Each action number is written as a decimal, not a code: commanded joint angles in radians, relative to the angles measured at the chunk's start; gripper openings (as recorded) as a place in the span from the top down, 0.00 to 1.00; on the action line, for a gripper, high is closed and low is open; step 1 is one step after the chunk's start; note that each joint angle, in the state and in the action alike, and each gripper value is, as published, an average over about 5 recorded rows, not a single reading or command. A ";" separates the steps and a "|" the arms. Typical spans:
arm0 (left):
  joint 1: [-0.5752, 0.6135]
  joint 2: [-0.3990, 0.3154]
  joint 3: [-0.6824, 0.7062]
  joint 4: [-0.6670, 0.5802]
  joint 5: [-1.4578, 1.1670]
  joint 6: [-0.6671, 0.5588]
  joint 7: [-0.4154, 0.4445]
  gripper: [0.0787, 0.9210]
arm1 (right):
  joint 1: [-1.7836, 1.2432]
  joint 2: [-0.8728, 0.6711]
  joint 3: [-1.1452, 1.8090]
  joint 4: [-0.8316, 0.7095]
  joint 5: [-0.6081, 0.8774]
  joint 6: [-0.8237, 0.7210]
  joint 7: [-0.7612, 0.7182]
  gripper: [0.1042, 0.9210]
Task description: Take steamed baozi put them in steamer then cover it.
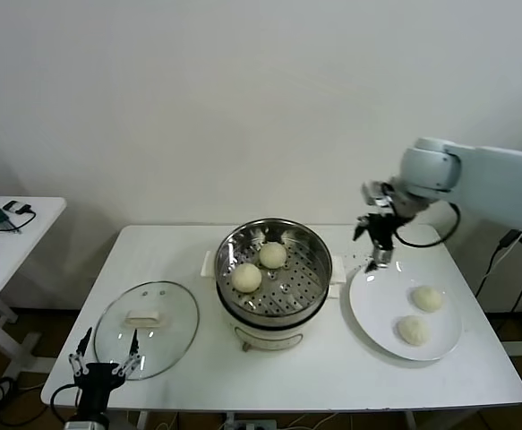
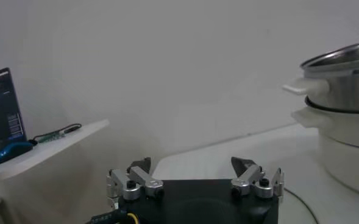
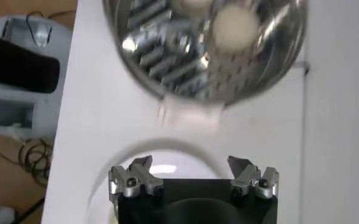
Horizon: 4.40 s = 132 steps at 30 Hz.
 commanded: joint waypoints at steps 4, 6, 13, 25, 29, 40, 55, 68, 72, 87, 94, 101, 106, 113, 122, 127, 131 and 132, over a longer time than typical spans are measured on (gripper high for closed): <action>-0.002 -0.013 0.006 0.005 0.014 0.003 -0.001 0.12 | -0.488 -0.252 0.314 -0.048 -0.351 0.040 -0.046 0.12; -0.001 -0.014 0.007 0.007 0.015 0.003 -0.002 0.12 | -0.559 -0.247 0.377 -0.079 -0.368 0.044 -0.040 0.12; 0.006 -0.015 0.005 0.019 0.019 0.000 -0.005 0.12 | -0.676 -0.185 0.484 -0.164 -0.394 0.049 -0.022 0.12; 0.008 -0.012 0.003 0.032 0.019 -0.013 -0.008 0.12 | -0.715 -0.078 0.508 -0.243 -0.396 0.047 -0.001 0.12; 0.009 -0.013 0.001 0.033 0.019 -0.013 -0.009 0.12 | -0.711 -0.055 0.503 -0.257 -0.396 0.048 -0.004 0.12; 0.002 -0.008 -0.006 0.036 0.015 -0.010 -0.009 0.12 | -0.696 -0.040 0.482 -0.261 -0.399 0.056 -0.020 0.20; 0.000 0.000 -0.007 0.031 0.012 -0.003 -0.010 0.12 | -0.288 -0.025 0.258 -0.209 -0.484 0.333 -0.080 0.31; 0.014 -0.012 0.004 0.025 0.021 -0.003 -0.022 0.12 | 0.152 0.283 0.142 -0.122 -0.610 0.812 -0.137 0.31; 0.025 -0.012 -0.001 0.030 0.017 -0.009 -0.027 0.12 | 0.126 0.352 0.191 -0.078 -0.640 0.861 -0.130 0.31; 0.031 -0.018 -0.012 0.034 0.006 -0.012 -0.032 0.12 | -0.109 0.508 0.258 0.065 -0.714 0.863 -0.123 0.30; 0.029 -0.021 -0.012 0.042 0.001 -0.016 -0.034 0.12 | -0.164 0.514 0.240 0.088 -0.716 0.853 -0.135 0.30; 0.034 -0.019 -0.018 0.049 -0.010 -0.020 -0.035 0.12 | -0.208 0.508 0.232 0.111 -0.720 0.839 -0.140 0.30; 0.038 -0.017 -0.022 0.052 -0.015 -0.023 -0.036 0.12 | -0.236 0.524 0.238 0.096 -0.728 0.838 -0.138 0.29; 0.038 -0.016 -0.027 0.057 -0.019 -0.026 -0.038 0.12 | -0.261 0.523 0.254 0.084 -0.754 0.839 -0.135 0.25; 0.042 -0.020 -0.025 0.051 -0.014 -0.023 -0.041 0.12 | -0.238 0.468 0.320 0.069 -0.765 0.839 -0.129 0.12; 0.048 -0.020 -0.025 0.046 -0.010 -0.024 -0.041 0.12 | -0.126 0.372 0.308 0.050 -0.715 0.820 -0.108 0.12; 0.049 -0.019 -0.022 0.040 -0.010 -0.023 -0.042 0.12 | -0.039 0.293 0.294 0.014 -0.668 0.750 -0.067 0.12; 0.048 -0.019 -0.021 0.038 -0.009 -0.022 -0.042 0.12 | -0.013 0.275 0.275 0.008 -0.652 0.728 -0.053 0.12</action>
